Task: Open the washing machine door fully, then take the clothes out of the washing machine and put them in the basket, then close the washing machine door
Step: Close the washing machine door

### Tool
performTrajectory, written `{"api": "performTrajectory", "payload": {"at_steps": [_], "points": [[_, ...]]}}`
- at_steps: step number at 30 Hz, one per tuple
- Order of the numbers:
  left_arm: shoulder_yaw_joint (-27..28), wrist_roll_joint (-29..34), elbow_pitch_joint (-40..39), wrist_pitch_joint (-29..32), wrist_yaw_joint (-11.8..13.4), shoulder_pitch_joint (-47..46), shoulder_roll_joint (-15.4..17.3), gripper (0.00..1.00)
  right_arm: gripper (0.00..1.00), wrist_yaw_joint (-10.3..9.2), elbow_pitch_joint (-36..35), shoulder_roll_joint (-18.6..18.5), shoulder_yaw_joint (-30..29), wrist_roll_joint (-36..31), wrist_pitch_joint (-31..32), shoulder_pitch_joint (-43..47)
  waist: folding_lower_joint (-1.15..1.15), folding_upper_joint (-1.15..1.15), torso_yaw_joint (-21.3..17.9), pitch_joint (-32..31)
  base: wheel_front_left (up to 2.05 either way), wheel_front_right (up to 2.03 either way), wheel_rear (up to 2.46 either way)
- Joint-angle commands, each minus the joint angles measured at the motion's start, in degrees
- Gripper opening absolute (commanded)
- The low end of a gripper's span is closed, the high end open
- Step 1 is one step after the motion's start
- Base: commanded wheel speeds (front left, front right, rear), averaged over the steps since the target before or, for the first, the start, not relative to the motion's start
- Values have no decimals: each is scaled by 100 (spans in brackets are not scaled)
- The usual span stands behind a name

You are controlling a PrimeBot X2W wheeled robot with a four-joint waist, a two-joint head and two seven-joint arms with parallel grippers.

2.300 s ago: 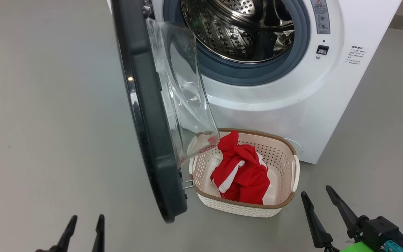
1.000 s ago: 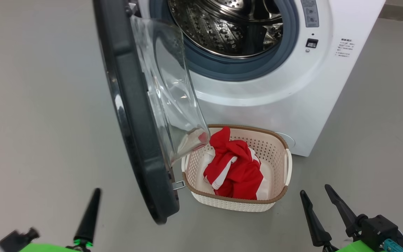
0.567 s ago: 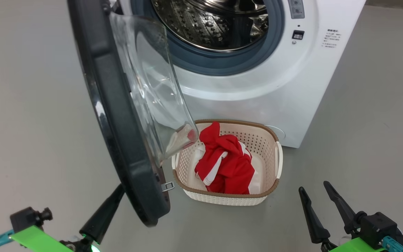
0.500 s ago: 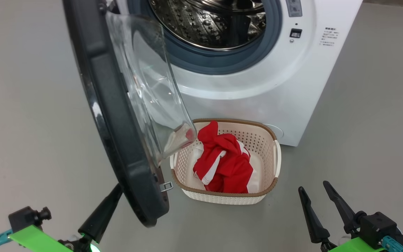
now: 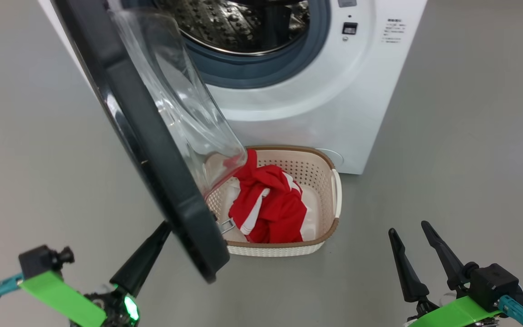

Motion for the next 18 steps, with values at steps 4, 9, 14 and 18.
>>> {"api": "performTrajectory", "payload": {"at_steps": [4,9,14,18], "points": [[112,161,-167,72,-34,-491,-31,0,100,42,-154,-15,118,14,-38,-257,0,0,-238,148,0,0,0],[33,330,-116,-51,-34,-796,-58,0,100,42,-163,20,105,24,-38,-337,0,0,-481,252,0,0,0],[-96,422,-29,-246,-34,-1156,-62,0,100,42,-183,51,98,26,-38,-420,0,0,-738,398,0,0,0],[-234,486,63,-392,-34,-1448,-10,0,100,42,-193,72,84,31,-38,-499,0,0,-962,537,0,0,0]]}}
